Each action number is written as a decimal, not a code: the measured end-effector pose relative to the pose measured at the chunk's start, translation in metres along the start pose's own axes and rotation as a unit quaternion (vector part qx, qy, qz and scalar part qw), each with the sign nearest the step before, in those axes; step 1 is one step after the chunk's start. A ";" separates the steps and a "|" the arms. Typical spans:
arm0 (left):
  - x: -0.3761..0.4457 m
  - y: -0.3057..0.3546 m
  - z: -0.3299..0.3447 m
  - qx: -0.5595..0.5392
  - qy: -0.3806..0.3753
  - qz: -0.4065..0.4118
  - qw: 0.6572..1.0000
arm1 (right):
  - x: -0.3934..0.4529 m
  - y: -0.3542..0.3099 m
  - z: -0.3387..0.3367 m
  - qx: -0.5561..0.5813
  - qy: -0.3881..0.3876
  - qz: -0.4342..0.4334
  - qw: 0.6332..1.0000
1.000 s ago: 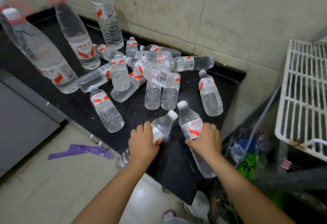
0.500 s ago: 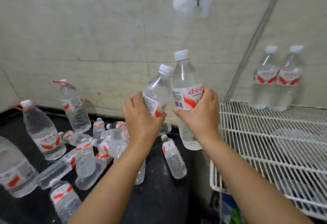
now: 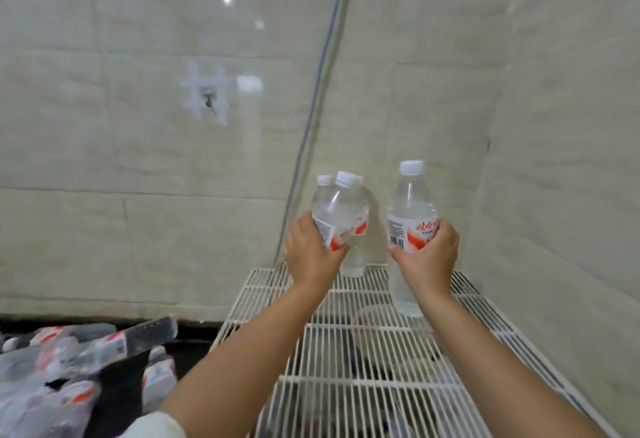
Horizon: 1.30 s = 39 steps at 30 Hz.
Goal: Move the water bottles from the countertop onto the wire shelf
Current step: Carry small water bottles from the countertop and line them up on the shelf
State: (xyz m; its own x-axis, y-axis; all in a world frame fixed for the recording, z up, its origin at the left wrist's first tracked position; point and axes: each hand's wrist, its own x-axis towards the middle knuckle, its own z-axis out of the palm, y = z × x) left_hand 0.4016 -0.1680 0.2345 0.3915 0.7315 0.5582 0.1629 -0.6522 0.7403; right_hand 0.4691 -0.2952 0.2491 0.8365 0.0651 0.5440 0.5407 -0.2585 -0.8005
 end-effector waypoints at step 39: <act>-0.014 0.026 0.097 -0.063 -0.137 -0.033 0.988 | 0.045 0.094 -0.038 -0.089 -0.073 0.070 0.991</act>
State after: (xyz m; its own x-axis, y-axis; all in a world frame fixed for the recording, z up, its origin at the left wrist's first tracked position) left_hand 0.4882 -0.2144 0.2095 0.6177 0.6790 0.3967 0.0894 -0.5618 0.8225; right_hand 0.5535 -0.3535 0.2081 0.9128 0.1515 0.3792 0.4059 -0.4391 -0.8016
